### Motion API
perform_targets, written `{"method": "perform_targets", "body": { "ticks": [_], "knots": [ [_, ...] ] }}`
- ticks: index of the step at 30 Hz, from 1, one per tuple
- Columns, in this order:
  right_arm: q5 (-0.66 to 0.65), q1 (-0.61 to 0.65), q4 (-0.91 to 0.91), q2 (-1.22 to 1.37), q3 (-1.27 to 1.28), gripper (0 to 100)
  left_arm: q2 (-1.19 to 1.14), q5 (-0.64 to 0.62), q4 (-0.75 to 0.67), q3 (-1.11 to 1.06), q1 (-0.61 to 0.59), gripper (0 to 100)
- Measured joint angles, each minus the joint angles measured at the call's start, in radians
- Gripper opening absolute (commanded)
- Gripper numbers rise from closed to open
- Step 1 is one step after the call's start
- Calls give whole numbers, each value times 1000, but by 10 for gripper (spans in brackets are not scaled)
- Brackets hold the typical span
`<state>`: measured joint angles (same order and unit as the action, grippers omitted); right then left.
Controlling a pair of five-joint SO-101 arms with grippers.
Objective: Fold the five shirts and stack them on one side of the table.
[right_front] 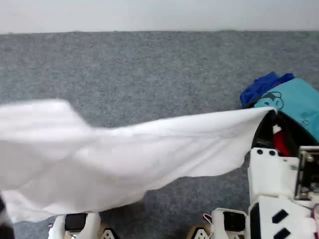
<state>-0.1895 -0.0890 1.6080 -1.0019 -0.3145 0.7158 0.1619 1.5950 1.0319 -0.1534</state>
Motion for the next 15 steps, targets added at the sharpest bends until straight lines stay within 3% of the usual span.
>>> {"method": "perform_targets", "body": {
  "ticks": [10, 15],
  "knots": [
    [0, 0, -164, 0, 0, 11, -133, 0, -28, -6, 0, 13],
    [0, 0, -152, 0, 0, 11, -133, 0, -31, -6, -3, 13]
  ]
}}
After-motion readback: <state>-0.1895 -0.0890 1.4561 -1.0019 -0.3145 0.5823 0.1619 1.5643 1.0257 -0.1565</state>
